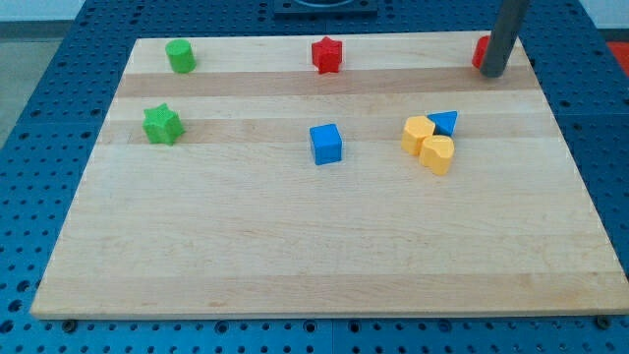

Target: Point your arm at green star

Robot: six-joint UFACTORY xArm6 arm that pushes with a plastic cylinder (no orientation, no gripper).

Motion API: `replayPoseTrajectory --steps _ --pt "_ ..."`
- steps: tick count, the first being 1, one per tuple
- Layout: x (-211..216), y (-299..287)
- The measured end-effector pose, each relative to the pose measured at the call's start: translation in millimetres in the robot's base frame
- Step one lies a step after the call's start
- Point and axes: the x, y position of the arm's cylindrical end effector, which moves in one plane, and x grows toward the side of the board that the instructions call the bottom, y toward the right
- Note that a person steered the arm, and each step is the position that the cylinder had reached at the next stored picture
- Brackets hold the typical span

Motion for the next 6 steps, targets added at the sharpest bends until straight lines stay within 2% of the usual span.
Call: replayPoseTrajectory --steps 4,5,6 --pt "9 -1" --pt "29 -22" --pt "38 -68"
